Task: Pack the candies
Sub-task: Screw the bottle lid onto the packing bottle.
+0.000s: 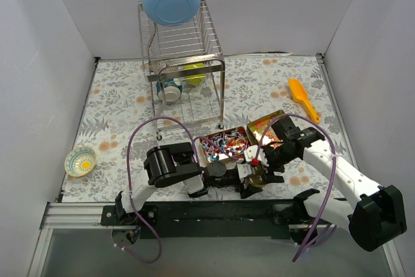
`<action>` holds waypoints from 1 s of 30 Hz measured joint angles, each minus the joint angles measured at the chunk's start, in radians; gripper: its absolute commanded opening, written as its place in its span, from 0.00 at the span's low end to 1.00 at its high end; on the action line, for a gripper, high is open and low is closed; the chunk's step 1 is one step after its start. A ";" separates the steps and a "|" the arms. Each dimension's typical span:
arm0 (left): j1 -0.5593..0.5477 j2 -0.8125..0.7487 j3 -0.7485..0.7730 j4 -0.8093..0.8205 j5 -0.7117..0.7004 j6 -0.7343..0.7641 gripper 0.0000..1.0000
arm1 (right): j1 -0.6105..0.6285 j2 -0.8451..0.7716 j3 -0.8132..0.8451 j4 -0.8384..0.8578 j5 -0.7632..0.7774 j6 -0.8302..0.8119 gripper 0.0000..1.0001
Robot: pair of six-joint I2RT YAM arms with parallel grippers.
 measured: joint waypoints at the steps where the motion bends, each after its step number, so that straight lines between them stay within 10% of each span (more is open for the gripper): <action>1: 0.000 0.000 0.000 0.000 0.000 0.000 0.00 | 0.000 0.009 0.003 -0.001 0.000 0.001 0.96; 19: 0.056 0.000 -0.003 0.001 0.006 -0.004 0.00 | -0.001 -0.049 0.022 -0.233 0.168 0.031 0.96; 30: 0.065 -0.015 -0.035 0.002 0.005 -0.007 0.00 | -0.001 0.056 0.133 -0.011 0.036 0.205 0.98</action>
